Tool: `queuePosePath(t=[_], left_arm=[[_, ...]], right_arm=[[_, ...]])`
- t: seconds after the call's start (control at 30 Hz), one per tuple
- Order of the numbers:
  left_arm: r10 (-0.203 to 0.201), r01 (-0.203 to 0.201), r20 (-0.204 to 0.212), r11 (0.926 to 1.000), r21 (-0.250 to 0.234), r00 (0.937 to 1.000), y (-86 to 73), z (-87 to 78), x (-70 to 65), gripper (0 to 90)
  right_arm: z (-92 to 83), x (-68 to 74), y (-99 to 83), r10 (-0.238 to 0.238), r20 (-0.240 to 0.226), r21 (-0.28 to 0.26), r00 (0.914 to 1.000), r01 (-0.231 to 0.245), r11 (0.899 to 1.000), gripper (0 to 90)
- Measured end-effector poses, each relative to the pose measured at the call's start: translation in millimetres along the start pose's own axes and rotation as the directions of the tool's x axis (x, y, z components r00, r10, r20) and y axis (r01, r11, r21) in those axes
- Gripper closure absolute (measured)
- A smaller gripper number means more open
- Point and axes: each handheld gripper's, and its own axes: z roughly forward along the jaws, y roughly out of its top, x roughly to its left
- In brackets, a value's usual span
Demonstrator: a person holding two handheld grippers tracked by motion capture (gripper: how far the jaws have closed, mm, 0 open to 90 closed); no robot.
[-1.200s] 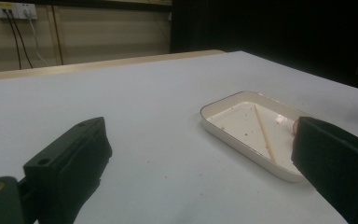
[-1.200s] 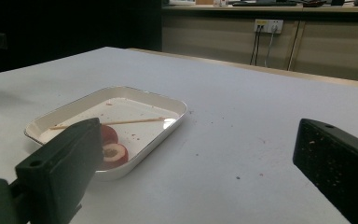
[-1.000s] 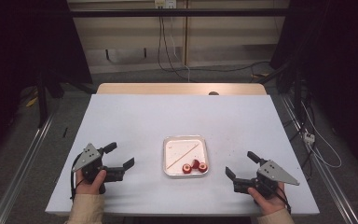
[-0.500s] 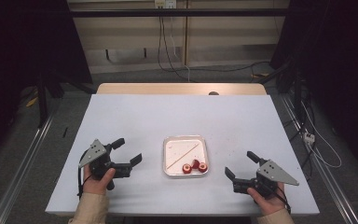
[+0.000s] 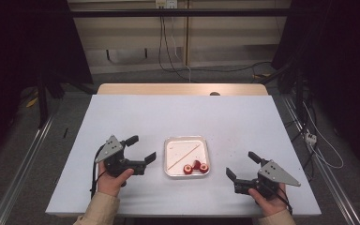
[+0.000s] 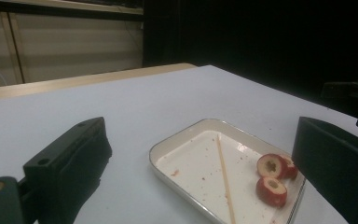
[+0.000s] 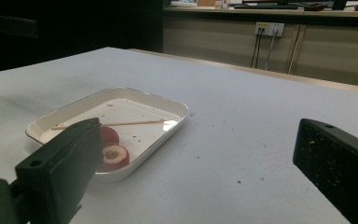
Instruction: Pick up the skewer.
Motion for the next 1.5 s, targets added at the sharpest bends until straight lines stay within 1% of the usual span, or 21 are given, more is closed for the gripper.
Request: queuePosePath(t=[0.03,0.4,0.47,0.63,0.67,0.77,0.83,0.9,0.97,1.0,1.07,1.1,1.13,1.17,1.2,1.23,1.27,1.3,1.37,1.4,1.5], left_arm=[[0.004,-0.004,0.011,1.0000,0.008,0.9999,0.9,5.4,-2.2,3.8],[0.012,-0.014,0.044,0.9985,0.052,0.9989,3.7,33.5,-14.1,3.8],[0.010,-0.014,0.065,0.9975,0.069,0.9978,4.0,42.3,-17.8,3.7],[0.000,-0.007,0.070,0.9955,0.094,0.9975,3.9,52.7,-21.0,3.2],[0.000,-0.008,0.079,0.9956,0.093,0.9969,3.8,54.9,-21.8,3.5],[0.009,-0.017,0.072,0.9937,0.110,0.9974,4.5,61.7,-23.8,4.0],[0.004,-0.014,0.086,0.9928,0.119,0.9963,4.7,65.9,-24.6,9.0],[0.019,-0.031,0.088,0.9904,0.135,0.9959,5.0,70.4,-26.0,10.3],[0.025,-0.041,0.105,0.9882,0.148,0.9942,5.1,74.9,-28.1,18.6],[0.027,-0.046,0.112,0.9843,0.170,0.9933,5.6,77.3,-28.8,25.2],[0.017,-0.045,0.137,0.9769,0.209,0.9905,6.0,84.6,-31.6,32.7],[0.017,-0.045,0.137,0.9769,0.209,0.9905,6.0,84.6,-31.6,35.4],[0.012,-0.042,0.129,0.9726,0.229,0.9916,5.9,88.0,-32.2,37.9],[0.012,-0.042,0.129,0.9726,0.229,0.9916,5.9,88.0,-32.2,42.2],[0.015,-0.047,0.132,0.9691,0.242,0.9911,5.7,89.9,-31.8,42.2],[0.006,-0.041,0.130,0.9647,0.260,0.9914,5.4,92.4,-32.2,43.9],[0.011,-0.048,0.130,0.9568,0.287,0.9914,5.4,94.3,-31.8,44.6],[0.006,-0.048,0.136,0.9515,0.304,0.9906,4.9,96.6,-31.8,46.5],[0.017,-0.058,0.123,0.9402,0.336,0.9923,5.0,99.8,-31.5,46.8],[0.006,-0.050,0.129,0.9375,0.344,0.9916,4.7,101.7,-31.4,49.1],[0.039,-0.078,0.107,0.9192,0.386,0.9934,5.6,105.0,-29.7,51.4]], right_arm=[[0.1,0.0,-0.1,0.000,0.001,0.000,1.0000,0.000,1.000,0.9],[-0.1,0.4,0.7,-0.012,-0.002,-0.004,0.9999,0.012,1.000,1.0],[-0.2,0.4,0.8,-0.005,0.000,-0.007,1.0000,0.006,1.000,1.0],[-0.6,-0.1,1.0,-0.003,-0.002,-0.008,1.0000,0.003,1.000,1.0],[-0.6,-0.2,1.0,-0.004,-0.002,-0.008,1.0000,0.004,1.000,0.9],[-0.7,-0.2,1.2,-0.003,-0.001,-0.008,1.0000,0.003,1.000,0.9],[-0.9,-0.8,1.3,-0.005,0.001,-0.010,1.0000,0.005,1.000,1.0],[-1.1,-1.1,1.3,-0.006,0.001,-0.010,1.0000,0.006,1.000,0.9],[-1.2,-1.0,1.6,-0.002,0.003,-0.011,1.0000,0.002,1.000,1.0],[-1.4,-1.0,1.7,0.001,0.005,-0.013,1.0000,-0.001,1.000,0.9],[-1.5,-1.1,1.8,0.001,0.005,-0.013,1.0000,-0.001,1.000,1.0],[-1.6,-1.2,1.8,0.001,0.005,-0.013,1.0000,-0.001,1.000,1.0],[-1.6,-1.3,1.9,0.002,0.004,-0.014,1.0000,-0.002,1.000,1.0],[-1.7,-1.3,1.9,0.001,0.006,-0.014,1.0000,-0.001,1.000,1.0],[-1.7,-1.3,1.9,0.001,0.006,-0.014,1.0000,-0.001,1.000,1.0],[-1.8,-1.3,2.0,0.001,0.006,-0.014,1.0000,-0.001,1.000,1.0],[-1.9,-1.2,2.1,0.003,0.005,-0.014,1.0000,-0.002,1.000,1.0],[-2.0,-1.2,2.1,0.001,0.005,-0.014,1.0000,-0.001,1.000,1.0],[-1.9,-1.4,2.1,0.001,0.005,-0.014,1.0000,-0.001,1.000,1.0],[-2.0,-1.5,2.2,0.001,0.005,-0.015,1.0000,-0.001,1.000,1.0],[-2.1,-1.8,2.4,0.001,0.005,-0.017,1.0000,0.000,1.000,0.9]])
